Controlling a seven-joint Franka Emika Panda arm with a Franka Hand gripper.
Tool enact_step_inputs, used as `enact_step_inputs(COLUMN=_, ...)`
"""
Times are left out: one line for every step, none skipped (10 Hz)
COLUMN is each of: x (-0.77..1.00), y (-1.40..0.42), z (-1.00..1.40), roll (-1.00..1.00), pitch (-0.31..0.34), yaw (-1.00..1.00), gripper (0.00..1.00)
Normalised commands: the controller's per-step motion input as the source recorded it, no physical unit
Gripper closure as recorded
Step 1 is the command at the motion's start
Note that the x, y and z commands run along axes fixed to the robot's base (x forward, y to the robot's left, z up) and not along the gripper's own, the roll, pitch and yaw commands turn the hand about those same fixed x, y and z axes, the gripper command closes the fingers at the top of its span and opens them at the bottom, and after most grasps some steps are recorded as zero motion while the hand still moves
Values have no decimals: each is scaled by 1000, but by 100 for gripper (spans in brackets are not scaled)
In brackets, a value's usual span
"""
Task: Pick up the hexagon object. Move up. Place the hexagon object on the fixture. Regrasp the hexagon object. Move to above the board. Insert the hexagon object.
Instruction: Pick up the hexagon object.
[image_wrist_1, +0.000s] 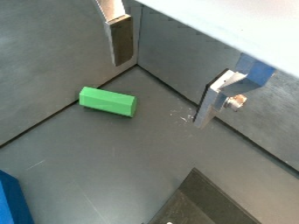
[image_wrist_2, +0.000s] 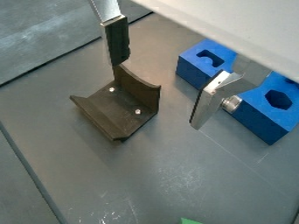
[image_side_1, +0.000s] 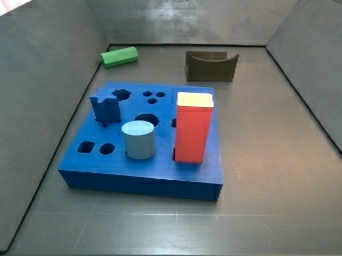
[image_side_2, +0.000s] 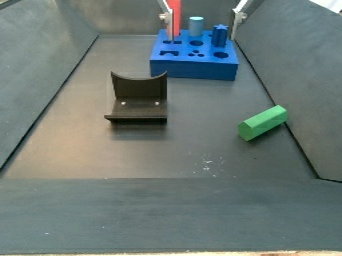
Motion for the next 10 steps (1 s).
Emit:
enact_step_inputs(x=-143, y=206, z=0, roll=-36, pitch=-9, yaw=-137, gripper=0)
enact_step_inputs(x=-631, y=169, z=-286, roll=0, pitch=-43, yaw=-657, gripper=0)
enact_step_inputs(x=-654, y=163, z=-489, roll=-17, pitch=-59, yaw=-640, gripper=0)
enact_step_inputs(x=-646, y=129, z=-731, roll=-93, pitch=-76, yaw=-651, gripper=0)
enact_step_inputs(x=-646, y=109, z=-846, roll=-140, pitch=-101, yaw=-654, gripper=0)
enact_step_inputs(x=-649, y=109, z=-851, roll=-141, pitch=-104, yaw=-654, gripper=0)
enact_step_inputs(x=-657, y=117, z=-869, roll=-137, pitch=-97, yaw=-651, gripper=0)
enact_step_inputs(x=-666, y=126, z=-886, roll=-133, pitch=-91, yaw=-649, gripper=0)
enact_step_inputs(x=-660, y=129, z=-886, roll=-133, pitch=-93, yaw=-649, gripper=0)
enact_step_inputs(x=-654, y=131, z=-889, roll=-133, pitch=-96, yaw=-649, gripper=0)
